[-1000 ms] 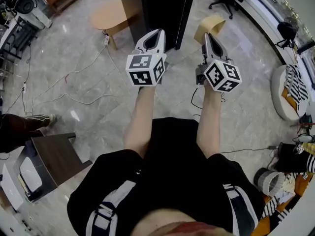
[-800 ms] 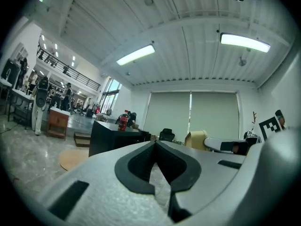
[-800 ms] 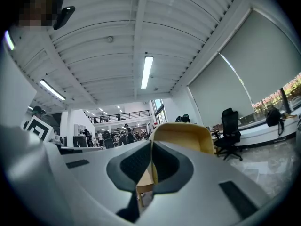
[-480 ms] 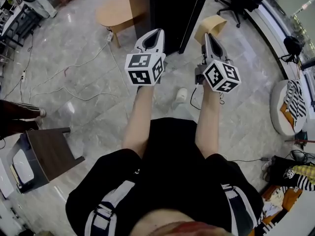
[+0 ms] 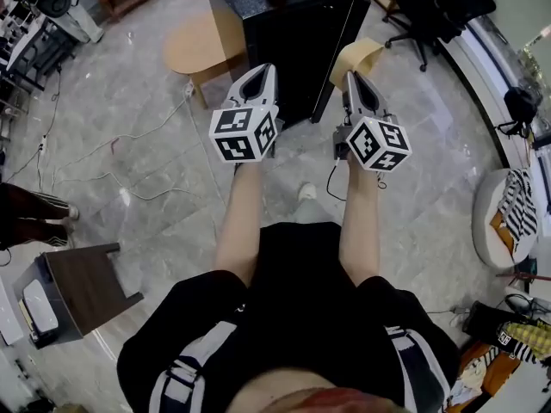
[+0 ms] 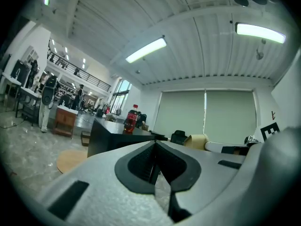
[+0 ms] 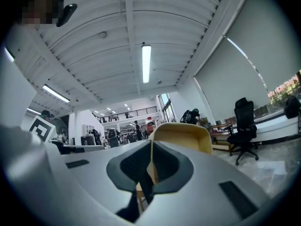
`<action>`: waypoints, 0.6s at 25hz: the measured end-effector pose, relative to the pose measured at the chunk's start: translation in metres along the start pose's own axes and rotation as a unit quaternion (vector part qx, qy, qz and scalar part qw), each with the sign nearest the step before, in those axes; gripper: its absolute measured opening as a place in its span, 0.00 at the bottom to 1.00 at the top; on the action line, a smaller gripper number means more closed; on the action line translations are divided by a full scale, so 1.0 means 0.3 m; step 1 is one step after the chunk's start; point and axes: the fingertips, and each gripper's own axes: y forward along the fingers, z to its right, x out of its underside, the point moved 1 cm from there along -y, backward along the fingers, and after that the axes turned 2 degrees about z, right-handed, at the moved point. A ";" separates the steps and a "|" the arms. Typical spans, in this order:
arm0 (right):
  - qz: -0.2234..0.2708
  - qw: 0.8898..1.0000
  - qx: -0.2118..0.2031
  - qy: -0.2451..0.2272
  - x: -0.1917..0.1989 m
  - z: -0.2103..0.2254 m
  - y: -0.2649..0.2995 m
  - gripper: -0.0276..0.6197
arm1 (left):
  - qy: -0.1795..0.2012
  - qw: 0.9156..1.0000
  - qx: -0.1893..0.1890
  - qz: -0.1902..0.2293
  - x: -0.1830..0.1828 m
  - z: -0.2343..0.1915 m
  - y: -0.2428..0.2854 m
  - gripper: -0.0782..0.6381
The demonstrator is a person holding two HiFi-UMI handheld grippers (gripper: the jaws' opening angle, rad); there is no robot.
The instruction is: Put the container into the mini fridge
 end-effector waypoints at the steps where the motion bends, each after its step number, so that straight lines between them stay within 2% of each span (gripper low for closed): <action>1: -0.006 1.000 -0.001 0.004 0.003 0.048 0.038 0.07 | -0.002 1.000 -0.002 -0.005 0.015 0.008 0.056 0.12; 8: -0.045 0.998 -0.012 0.034 0.048 0.343 0.293 0.07 | -0.007 0.998 -0.034 -0.048 0.118 0.002 0.401 0.12; 15: -0.077 0.994 -0.025 0.069 0.156 0.475 0.404 0.07 | -0.002 0.994 -0.058 -0.094 0.238 -0.020 0.540 0.12</action>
